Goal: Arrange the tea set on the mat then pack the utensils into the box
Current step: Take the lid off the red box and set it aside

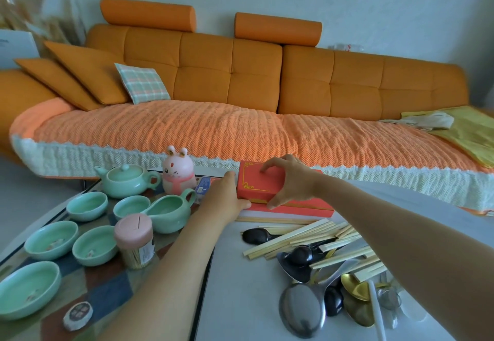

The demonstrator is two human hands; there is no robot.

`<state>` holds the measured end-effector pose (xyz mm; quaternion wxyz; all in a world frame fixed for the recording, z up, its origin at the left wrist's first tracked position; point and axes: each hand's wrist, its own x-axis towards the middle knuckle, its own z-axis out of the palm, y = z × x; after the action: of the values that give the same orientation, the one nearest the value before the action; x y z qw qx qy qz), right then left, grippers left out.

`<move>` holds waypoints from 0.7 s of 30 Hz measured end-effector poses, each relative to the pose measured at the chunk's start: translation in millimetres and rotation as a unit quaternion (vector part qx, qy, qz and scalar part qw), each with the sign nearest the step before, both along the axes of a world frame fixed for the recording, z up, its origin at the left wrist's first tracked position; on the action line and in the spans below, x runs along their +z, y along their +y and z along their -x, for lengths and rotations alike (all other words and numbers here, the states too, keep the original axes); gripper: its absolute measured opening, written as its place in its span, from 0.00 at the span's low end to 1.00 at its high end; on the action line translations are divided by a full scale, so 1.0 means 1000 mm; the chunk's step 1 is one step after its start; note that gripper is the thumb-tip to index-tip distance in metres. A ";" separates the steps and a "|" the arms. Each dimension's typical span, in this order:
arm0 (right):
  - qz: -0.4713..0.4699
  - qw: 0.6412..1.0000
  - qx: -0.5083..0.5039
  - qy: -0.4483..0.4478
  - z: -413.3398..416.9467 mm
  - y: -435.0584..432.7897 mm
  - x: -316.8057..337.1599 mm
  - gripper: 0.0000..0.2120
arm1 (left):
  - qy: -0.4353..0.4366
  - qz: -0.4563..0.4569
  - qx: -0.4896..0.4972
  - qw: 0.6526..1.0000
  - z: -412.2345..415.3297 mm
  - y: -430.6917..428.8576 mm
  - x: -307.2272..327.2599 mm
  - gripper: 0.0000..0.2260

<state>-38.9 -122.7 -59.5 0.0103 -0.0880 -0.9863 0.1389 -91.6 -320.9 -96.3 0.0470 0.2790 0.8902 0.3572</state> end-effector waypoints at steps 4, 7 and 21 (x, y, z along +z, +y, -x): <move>0.028 1.000 0.005 0.003 0.001 0.004 -0.002 0.41 | 0.007 0.007 0.005 1.000 0.001 0.003 0.001 0.17; 0.064 0.997 -0.006 0.038 0.000 0.010 0.004 0.40 | -0.010 0.035 0.015 0.999 0.003 0.004 0.001 0.14; -0.081 0.997 0.006 -0.013 -0.013 0.001 0.010 0.46 | 0.099 -0.009 -0.101 0.990 0.002 0.008 0.007 0.22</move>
<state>-26.3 -121.3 -49.5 0.0032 -0.0825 -0.9949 0.0579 -93.8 -313.0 -89.2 -0.0083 0.4016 0.8545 0.3295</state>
